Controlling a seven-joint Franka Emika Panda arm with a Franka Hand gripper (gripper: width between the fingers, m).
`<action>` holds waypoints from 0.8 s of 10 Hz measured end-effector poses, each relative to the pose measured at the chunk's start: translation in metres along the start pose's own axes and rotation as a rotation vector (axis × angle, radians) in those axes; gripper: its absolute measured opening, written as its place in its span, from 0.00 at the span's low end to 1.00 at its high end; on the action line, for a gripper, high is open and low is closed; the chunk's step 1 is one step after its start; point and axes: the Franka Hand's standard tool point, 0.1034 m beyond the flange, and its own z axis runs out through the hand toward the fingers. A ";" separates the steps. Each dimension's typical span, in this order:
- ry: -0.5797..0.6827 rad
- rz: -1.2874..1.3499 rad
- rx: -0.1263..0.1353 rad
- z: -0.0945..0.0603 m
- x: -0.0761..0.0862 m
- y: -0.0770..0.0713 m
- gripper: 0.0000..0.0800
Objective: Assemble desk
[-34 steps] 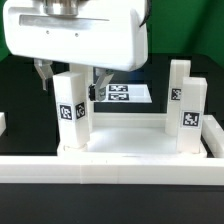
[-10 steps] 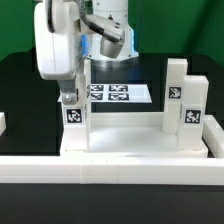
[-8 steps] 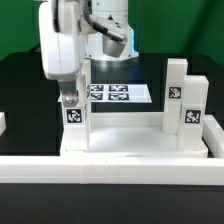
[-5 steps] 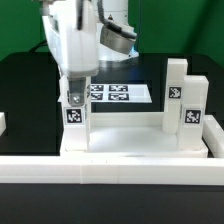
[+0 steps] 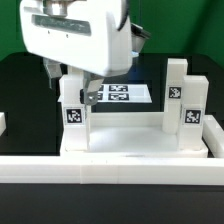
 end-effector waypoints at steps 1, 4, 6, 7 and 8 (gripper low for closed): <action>0.001 -0.067 -0.001 0.000 0.000 0.000 0.81; 0.008 -0.282 -0.007 0.000 0.001 0.000 0.81; 0.011 -0.402 -0.007 0.000 0.002 0.000 0.81; 0.011 -0.471 -0.008 0.000 0.002 0.000 0.81; 0.011 -0.501 -0.008 0.000 0.002 0.000 0.81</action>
Offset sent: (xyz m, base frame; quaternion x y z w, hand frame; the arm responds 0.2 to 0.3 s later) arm 0.0012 0.0055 -0.0015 0.0092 0.0058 -0.1656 0.9861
